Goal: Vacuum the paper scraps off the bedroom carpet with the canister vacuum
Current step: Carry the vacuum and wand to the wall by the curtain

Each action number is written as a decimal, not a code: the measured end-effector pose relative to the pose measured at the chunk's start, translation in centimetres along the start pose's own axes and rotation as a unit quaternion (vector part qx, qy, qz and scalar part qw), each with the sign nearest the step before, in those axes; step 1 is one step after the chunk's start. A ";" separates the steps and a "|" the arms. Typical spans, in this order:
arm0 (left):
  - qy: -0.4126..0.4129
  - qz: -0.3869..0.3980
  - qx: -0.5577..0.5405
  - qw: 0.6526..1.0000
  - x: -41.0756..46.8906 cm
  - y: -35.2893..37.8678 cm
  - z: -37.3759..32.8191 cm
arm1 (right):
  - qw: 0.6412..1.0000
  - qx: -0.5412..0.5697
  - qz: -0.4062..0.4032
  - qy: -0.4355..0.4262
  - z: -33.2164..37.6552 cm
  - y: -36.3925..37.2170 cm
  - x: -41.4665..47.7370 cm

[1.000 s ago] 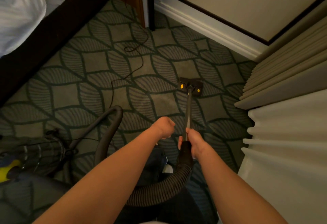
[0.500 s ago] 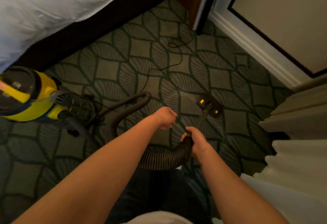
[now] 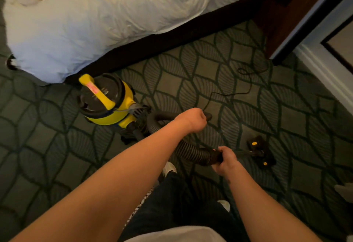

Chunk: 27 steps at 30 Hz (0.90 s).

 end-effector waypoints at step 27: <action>-0.162 -0.365 -0.231 0.887 5.9 -23.3 19.1 | 0.988 -0.142 0.016 0.062 1.0 27.4 -2.5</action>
Point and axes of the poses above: each hand's wrist, its own x-axis towards the middle knuckle, its own y-axis out of the palm, z = x × y, the point moved 6 cm from there along x, towards the middle knuckle, and after that the axes turned 6 degrees about -z, right-handed, at the moved point
